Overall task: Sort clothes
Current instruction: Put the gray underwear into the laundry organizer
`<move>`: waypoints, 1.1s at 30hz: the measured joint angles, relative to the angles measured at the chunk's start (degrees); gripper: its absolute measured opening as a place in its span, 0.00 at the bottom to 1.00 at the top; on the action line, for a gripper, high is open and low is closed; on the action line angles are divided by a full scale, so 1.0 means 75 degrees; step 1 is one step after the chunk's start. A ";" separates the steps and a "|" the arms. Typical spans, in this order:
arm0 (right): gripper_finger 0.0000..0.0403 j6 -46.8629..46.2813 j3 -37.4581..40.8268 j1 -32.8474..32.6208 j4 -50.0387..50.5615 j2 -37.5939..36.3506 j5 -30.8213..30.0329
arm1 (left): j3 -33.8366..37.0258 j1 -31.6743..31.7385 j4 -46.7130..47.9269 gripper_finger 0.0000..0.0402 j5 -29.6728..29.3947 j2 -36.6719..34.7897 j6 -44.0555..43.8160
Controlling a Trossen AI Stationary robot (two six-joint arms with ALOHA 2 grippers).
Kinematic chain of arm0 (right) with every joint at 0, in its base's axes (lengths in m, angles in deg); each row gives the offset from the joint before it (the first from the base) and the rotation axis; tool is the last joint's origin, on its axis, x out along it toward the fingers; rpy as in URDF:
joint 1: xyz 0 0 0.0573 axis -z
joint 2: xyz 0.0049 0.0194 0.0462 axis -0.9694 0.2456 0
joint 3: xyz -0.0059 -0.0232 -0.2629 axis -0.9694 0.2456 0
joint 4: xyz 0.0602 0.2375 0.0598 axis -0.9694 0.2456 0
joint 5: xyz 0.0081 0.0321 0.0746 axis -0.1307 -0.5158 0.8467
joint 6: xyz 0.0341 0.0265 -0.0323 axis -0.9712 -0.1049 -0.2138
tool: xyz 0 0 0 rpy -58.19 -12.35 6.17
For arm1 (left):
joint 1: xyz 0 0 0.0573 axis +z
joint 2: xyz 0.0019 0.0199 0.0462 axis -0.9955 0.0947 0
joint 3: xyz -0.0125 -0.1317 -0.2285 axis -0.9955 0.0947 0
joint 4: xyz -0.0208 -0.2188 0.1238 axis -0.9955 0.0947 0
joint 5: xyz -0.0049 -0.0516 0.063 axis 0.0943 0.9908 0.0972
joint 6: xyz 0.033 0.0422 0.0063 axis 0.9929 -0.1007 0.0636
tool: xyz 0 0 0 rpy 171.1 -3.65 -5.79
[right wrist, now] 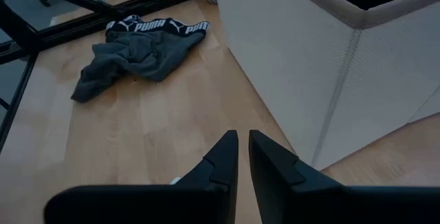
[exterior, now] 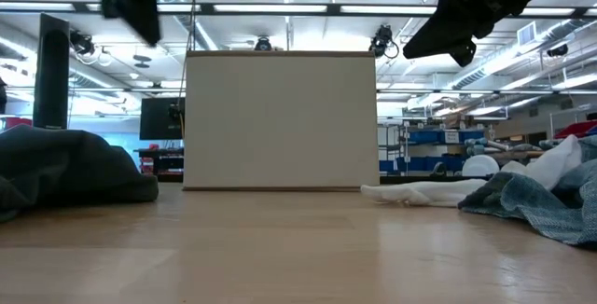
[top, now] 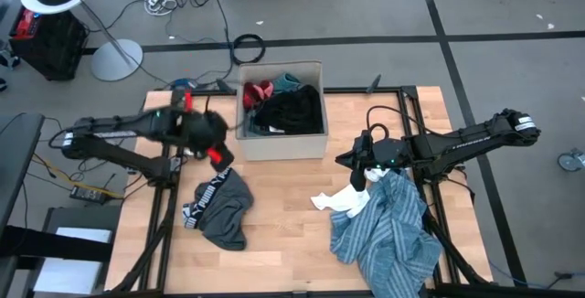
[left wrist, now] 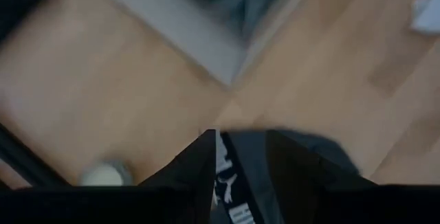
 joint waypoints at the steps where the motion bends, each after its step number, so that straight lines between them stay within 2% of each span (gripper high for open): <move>1: 0.10 -0.0002 0.0000 0.0000 -0.0001 0.0000 0.0000 | 0.0371 -0.0140 -0.0086 0.33 0.0001 -0.0111 -0.0306; 7: 0.10 -0.0007 0.0000 0.0000 -0.0017 0.0000 0.0004 | 0.2069 -0.0999 -0.0231 0.33 0.0072 -0.0281 -0.2073; 10: 0.10 -0.0007 0.0000 0.0000 -0.0017 0.0000 0.0008 | 0.2751 -0.1335 -0.0873 0.33 0.0243 -0.0284 -0.2683; 15: 0.10 -0.0007 0.0000 0.0000 -0.0017 0.0000 0.0025 | 0.3723 -0.1688 -0.1939 0.33 0.0506 -0.0282 -0.3361; 23: 0.10 -0.0007 0.0000 0.0000 -0.0020 0.0000 0.0032 | 0.4885 -0.2014 -0.2545 0.33 0.0569 -0.0279 -0.4377; 27: 0.10 -0.0007 0.0000 0.0000 -0.0023 0.0000 0.0030 | 0.5392 -0.2021 -0.3322 0.33 0.1043 -0.0276 -0.4570; 30: 0.10 -0.0007 0.0000 0.0000 -0.0048 0.0000 0.0029 | 0.5762 -0.2021 -0.4036 0.25 0.1497 -0.0274 -0.4750; 33: 0.10 -0.0007 0.0000 0.0000 -0.0067 0.0000 0.0029 | 0.5872 -0.2021 -0.4532 0.07 0.1664 -0.0282 -0.4725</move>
